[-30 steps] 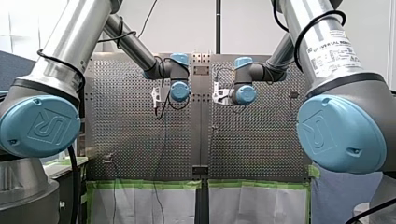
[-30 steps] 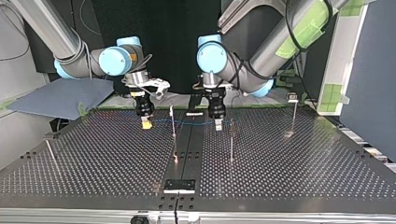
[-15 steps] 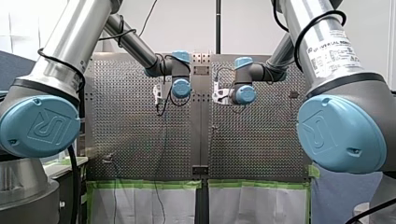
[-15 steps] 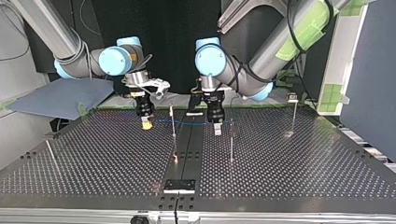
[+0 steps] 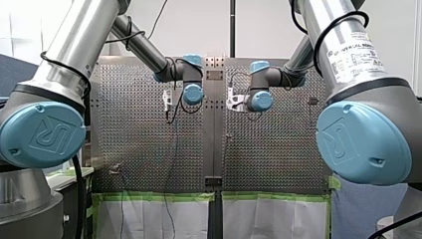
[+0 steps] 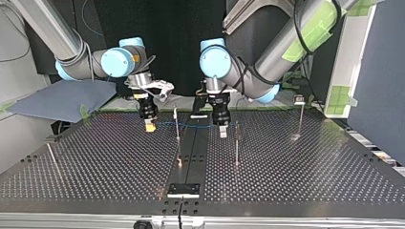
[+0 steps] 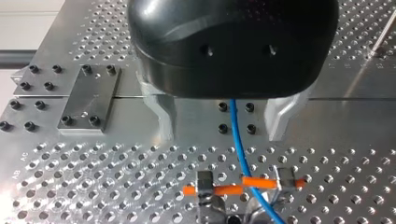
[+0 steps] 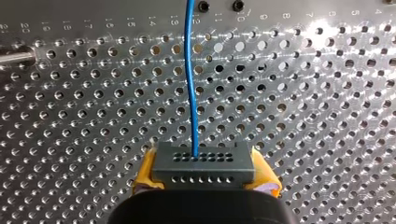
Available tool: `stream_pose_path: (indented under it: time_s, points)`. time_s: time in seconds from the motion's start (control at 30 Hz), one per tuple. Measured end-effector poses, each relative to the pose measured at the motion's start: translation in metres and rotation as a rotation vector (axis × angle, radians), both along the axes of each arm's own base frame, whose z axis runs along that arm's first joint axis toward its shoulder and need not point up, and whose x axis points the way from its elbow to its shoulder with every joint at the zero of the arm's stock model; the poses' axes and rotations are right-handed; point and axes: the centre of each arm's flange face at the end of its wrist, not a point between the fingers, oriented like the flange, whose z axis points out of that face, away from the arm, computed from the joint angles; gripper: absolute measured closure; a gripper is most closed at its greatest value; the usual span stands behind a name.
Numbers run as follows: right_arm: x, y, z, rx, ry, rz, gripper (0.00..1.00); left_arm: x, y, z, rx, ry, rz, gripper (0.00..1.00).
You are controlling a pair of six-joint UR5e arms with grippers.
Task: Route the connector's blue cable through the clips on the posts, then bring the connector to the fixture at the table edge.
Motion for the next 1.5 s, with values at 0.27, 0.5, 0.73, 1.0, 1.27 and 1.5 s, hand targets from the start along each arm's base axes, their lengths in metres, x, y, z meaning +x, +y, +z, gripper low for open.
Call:
stream_pose_path:
  time_s: [0.27, 0.5, 0.73, 1.0, 1.27, 1.5]
  points:
    - [0.0, 0.0, 0.0, 0.002, 0.001, 0.0, 1.0, 0.0, -0.001, 0.0, 0.011, 0.001, -0.003, 1.0]
    - [0.0, 0.0, 0.0, 0.003, 0.002, 0.0, 1.0, 0.0, 0.0, 0.0, 0.014, 0.004, 0.0, 1.0]
    - [-0.001, 0.001, -0.001, 0.012, 0.01, 0.0, 1.0, -0.003, -0.002, -0.002, 0.012, 0.007, -0.014, 1.0]
    - [-0.003, 0.004, -0.005, 0.025, 0.027, -0.002, 1.0, -0.016, -0.009, -0.016, 0.013, 0.009, -0.047, 1.0]
    - [-0.008, 0.007, -0.015, 0.04, 0.042, -0.012, 1.0, -0.027, -0.012, -0.031, 0.018, 0.015, -0.074, 1.0]
    - [-0.013, 0.011, -0.024, 0.053, 0.052, -0.018, 1.0, -0.03, -0.022, -0.057, 0.029, 0.043, -0.095, 1.0]
